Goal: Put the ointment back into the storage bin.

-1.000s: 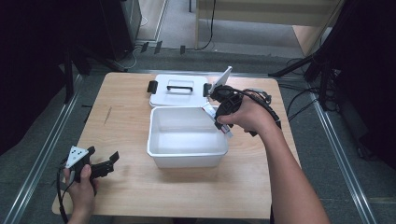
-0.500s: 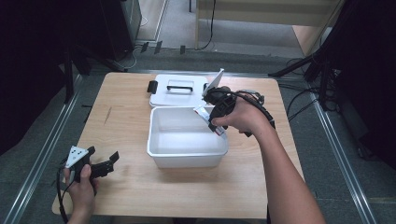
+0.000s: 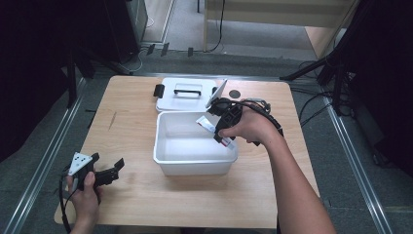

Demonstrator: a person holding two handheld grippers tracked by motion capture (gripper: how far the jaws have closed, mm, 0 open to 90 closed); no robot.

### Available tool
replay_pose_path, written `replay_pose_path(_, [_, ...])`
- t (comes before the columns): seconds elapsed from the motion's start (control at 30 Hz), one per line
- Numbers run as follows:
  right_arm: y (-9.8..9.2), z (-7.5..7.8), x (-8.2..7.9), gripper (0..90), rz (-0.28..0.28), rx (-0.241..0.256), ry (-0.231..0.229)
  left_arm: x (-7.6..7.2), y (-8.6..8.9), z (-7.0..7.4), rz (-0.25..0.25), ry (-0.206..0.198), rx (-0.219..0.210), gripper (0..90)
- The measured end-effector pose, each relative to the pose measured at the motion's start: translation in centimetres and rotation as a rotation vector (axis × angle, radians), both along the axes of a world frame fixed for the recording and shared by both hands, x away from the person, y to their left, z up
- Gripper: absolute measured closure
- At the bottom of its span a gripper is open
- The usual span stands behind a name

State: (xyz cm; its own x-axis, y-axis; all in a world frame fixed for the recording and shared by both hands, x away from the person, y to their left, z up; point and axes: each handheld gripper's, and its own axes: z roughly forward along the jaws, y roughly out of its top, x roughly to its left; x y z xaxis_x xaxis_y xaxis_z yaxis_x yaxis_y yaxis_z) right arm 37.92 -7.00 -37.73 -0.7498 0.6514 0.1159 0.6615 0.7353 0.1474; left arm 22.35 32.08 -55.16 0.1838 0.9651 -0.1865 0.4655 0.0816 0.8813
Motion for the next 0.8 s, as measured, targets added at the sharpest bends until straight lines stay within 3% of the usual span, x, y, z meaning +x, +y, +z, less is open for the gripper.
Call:
replay_pose_path(0.03, [0.1,-0.2,-0.1,71.9,0.007,0.022,0.013,0.0,0.0,0.0,0.002,-0.001,-0.003,0.0])
replay_pose_path(0.8, [0.5,-3.6,-0.9,72.0,0.041,-0.036,0.069,0.0,0.0,0.0,-0.002,0.003,0.0,0.0])
